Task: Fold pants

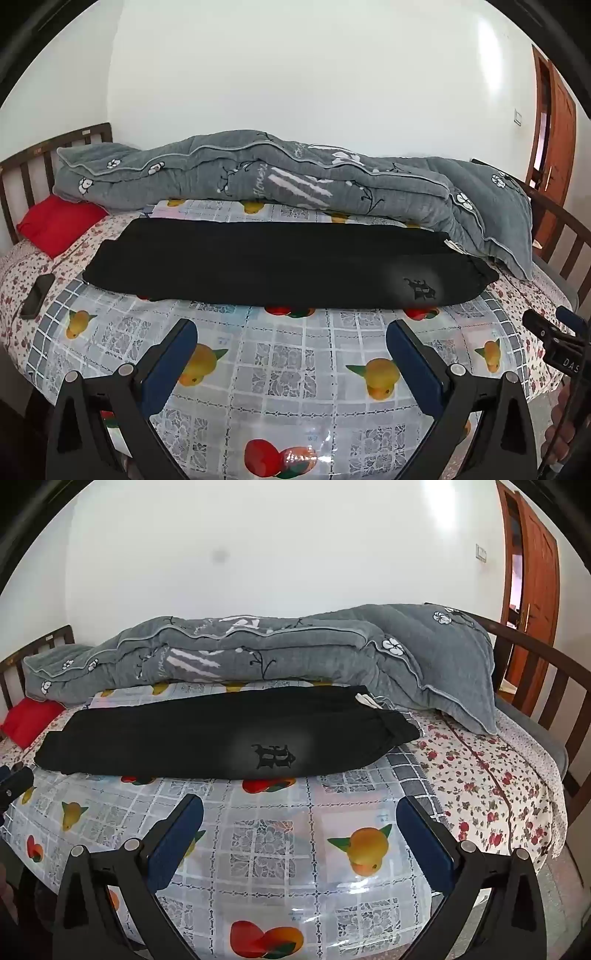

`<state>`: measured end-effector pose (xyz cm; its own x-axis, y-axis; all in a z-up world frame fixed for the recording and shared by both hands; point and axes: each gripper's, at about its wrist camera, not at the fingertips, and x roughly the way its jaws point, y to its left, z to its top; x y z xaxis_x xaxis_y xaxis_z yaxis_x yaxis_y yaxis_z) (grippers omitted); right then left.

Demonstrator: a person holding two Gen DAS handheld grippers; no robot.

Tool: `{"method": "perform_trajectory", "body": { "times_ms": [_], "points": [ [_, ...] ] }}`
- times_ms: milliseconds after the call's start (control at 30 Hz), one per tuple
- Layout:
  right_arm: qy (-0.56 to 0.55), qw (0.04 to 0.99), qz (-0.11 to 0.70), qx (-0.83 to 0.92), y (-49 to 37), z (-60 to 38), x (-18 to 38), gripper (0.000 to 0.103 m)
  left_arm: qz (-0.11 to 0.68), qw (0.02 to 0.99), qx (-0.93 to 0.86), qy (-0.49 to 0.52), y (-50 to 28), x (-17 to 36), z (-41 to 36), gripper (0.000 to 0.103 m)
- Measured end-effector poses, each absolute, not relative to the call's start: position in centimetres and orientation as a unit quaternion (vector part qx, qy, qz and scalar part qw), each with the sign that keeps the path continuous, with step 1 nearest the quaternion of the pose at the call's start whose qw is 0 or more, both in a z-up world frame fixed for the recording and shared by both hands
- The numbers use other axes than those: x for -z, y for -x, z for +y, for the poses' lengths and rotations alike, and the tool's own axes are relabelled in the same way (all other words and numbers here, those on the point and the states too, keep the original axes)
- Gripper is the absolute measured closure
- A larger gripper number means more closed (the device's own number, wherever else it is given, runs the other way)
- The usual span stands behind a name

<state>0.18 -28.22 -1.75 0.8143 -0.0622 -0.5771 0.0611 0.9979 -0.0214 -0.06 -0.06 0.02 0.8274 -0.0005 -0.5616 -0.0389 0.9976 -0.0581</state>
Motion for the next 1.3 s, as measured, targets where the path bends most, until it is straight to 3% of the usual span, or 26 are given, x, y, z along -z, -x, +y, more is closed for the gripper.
{"method": "perform_trajectory", "body": {
  "times_ms": [1300],
  "points": [
    [-0.011,0.953,0.302,0.019,0.2,-27.8,1.5,0.001,0.289,0.956,-0.010,0.045,0.6,0.1,0.5,0.000]
  ]
}}
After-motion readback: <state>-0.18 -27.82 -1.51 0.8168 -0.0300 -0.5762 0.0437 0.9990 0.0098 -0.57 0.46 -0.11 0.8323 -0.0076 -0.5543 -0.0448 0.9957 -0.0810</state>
